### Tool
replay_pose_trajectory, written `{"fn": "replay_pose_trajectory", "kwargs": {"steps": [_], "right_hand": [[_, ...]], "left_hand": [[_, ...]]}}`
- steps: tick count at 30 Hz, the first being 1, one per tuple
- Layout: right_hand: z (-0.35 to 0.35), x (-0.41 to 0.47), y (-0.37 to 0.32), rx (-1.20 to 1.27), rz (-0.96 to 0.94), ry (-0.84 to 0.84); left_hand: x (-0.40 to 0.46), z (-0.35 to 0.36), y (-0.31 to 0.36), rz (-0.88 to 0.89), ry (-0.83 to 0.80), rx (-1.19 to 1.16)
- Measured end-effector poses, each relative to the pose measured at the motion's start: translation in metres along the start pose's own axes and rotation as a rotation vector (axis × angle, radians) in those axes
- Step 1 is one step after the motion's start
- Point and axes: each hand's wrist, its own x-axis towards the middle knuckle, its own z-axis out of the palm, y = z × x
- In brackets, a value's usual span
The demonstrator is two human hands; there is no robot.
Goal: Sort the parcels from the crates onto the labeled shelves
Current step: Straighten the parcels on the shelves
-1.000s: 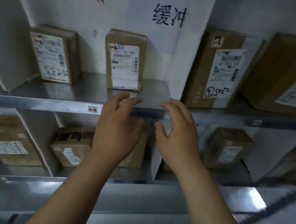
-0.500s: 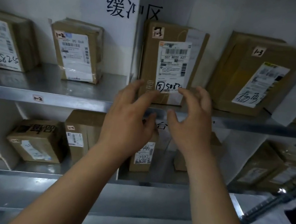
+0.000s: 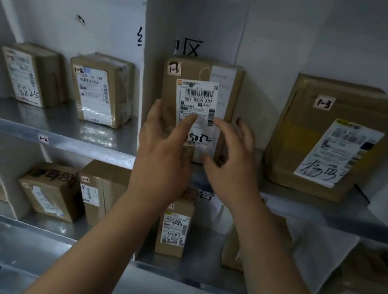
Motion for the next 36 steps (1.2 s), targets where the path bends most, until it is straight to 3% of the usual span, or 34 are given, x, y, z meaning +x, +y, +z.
{"fn": "replay_pose_trajectory", "kwargs": {"steps": [23, 29, 36], "right_hand": [[0.009, 0.002, -0.002, -0.126, 0.006, 0.068], [-0.007, -0.042, -0.015, -0.216, 0.077, 0.127], [-0.049, -0.085, -0.015, -0.514, 0.122, 0.169]], "left_hand": [[0.006, 0.004, -0.03, 0.067, -0.148, -0.068], [-0.018, -0.003, -0.034, 0.285, -0.169, -0.079], [-0.008, 0.003, -0.008, 0.587, -0.289, -0.09]]}}
